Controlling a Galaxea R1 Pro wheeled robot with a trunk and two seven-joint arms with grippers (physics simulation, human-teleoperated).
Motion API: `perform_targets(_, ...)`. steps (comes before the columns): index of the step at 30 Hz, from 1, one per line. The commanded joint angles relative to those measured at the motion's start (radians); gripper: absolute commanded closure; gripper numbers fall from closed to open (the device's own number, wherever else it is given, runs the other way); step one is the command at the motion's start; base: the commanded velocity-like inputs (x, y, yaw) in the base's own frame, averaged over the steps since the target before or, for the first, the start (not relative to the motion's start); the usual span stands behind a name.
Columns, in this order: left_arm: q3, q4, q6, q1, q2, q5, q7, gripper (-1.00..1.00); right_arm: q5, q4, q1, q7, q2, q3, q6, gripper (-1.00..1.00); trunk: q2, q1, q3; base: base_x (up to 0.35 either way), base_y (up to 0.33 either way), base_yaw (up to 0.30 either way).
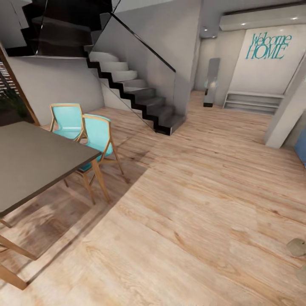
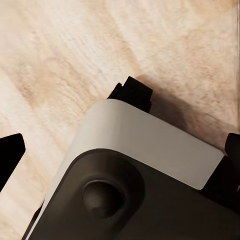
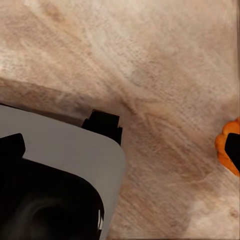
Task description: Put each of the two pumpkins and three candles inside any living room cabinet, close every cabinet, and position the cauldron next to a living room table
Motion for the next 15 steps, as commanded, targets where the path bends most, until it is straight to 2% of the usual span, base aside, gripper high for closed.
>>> perform_targets(1,0.000,0.000,0.000,0.000,0.000,0.000,0.000,-1.00,0.000,0.000,0.000,0.000,0.000,0.000,0.000,-1.00,0.000,0.000,0.001,0.000,0.000,-0.286)
perform_targets(10,0.000,-0.002,0.001,0.000,0.000,0.000,-0.006,-1.00,0.000,0.000,0.000,0.000,-0.001,0.000,0.000,-1.00,0.000,0.000,0.006,0.003,0.000,-0.286)
perform_targets(15,0.000,-0.002,0.003,0.000,0.000,-0.001,-0.007,-1.00,0.000,0.000,0.000,-0.001,-0.001,0.000,-0.002,-1.00,0.000,0.000,0.009,0.213,0.000,-0.256)
